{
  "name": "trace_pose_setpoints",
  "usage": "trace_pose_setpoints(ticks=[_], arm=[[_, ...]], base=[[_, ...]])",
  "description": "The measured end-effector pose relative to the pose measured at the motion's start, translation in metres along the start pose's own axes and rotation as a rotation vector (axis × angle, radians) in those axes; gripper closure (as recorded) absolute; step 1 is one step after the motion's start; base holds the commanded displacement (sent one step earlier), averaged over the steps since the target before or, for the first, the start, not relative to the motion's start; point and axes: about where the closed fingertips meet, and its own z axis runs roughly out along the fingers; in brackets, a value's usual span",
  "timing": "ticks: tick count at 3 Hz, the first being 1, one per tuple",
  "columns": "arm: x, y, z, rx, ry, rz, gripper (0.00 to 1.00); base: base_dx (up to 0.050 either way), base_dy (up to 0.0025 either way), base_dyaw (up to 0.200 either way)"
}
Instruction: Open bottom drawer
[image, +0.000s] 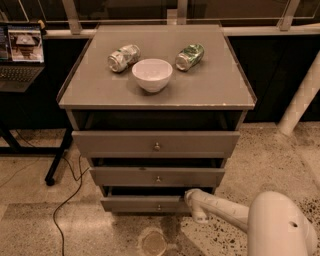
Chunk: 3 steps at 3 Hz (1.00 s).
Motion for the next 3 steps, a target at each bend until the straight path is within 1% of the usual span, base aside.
trace_pose_setpoints(ticks=[1,2,3], arm=[[0.012,-0.006,-0.004,-0.003,0.036,0.029,1.00],[0.012,-0.006,-0.005,-0.004,0.036,0.029,1.00],[0.042,-0.014,-0.022,-0.019,0.112,0.063,1.00]], base=[[0.000,0.00000,0.000],[0.000,0.00000,0.000],[0.000,0.00000,0.000]])
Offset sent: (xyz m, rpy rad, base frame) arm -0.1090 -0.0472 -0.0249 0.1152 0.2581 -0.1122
